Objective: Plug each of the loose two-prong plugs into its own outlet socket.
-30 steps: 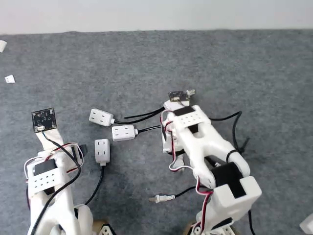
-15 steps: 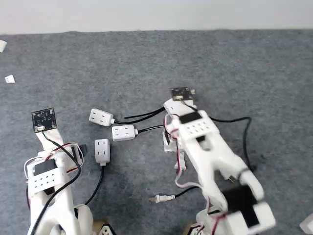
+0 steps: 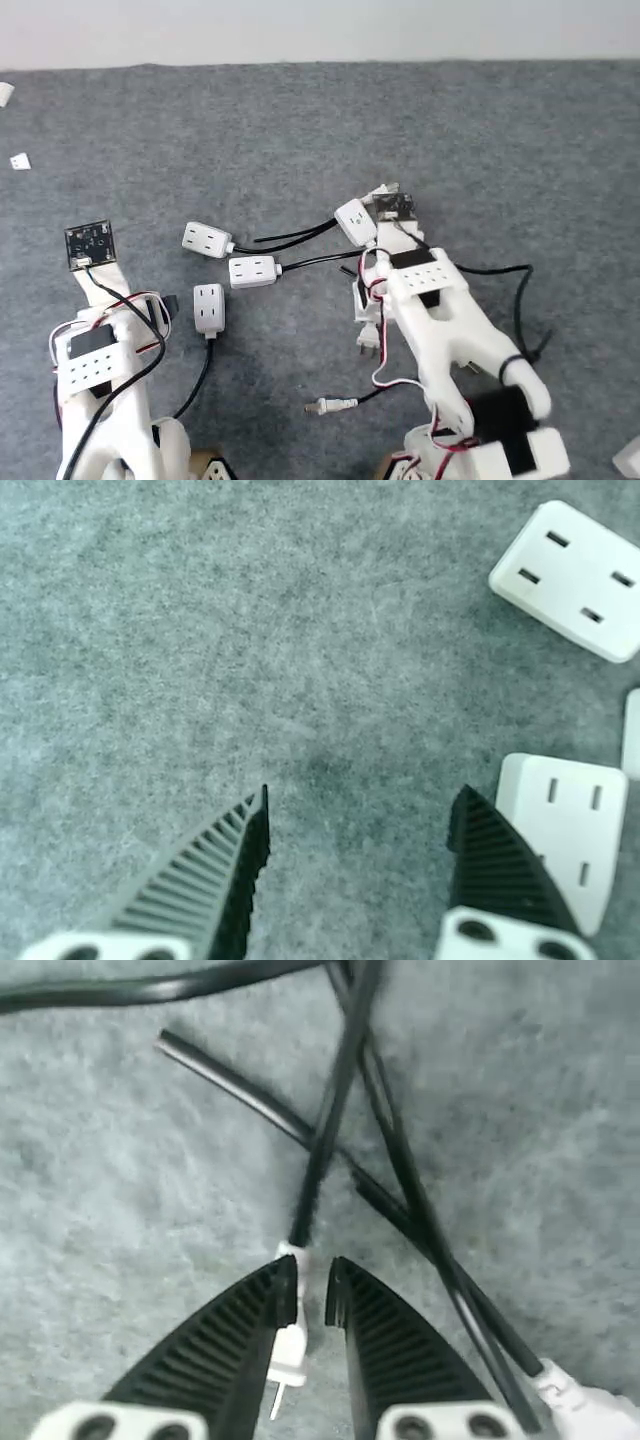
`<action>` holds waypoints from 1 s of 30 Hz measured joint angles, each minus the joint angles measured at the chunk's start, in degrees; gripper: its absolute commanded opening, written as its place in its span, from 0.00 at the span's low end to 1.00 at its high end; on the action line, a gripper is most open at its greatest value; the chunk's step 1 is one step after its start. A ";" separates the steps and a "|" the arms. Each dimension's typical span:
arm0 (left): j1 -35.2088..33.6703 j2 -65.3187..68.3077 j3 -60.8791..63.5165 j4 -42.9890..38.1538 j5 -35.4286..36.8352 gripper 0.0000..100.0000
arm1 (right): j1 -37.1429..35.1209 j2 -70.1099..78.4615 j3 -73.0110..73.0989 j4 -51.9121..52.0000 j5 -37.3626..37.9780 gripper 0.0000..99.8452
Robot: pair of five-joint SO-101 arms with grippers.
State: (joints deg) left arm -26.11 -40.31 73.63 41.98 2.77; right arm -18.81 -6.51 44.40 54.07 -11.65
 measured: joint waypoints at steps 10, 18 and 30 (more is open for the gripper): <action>0.00 0.00 0.00 0.00 0.00 0.28 | -2.29 1.85 -1.93 0.09 0.00 0.08; 0.00 0.00 0.00 0.00 0.00 0.28 | -3.08 2.37 -2.20 0.09 -0.88 0.08; 0.00 0.00 0.00 0.00 0.00 0.28 | -3.78 9.67 -9.32 5.10 -0.18 0.14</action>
State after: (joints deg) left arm -26.11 -40.31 73.63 41.98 2.77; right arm -22.59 3.16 35.08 59.16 -11.82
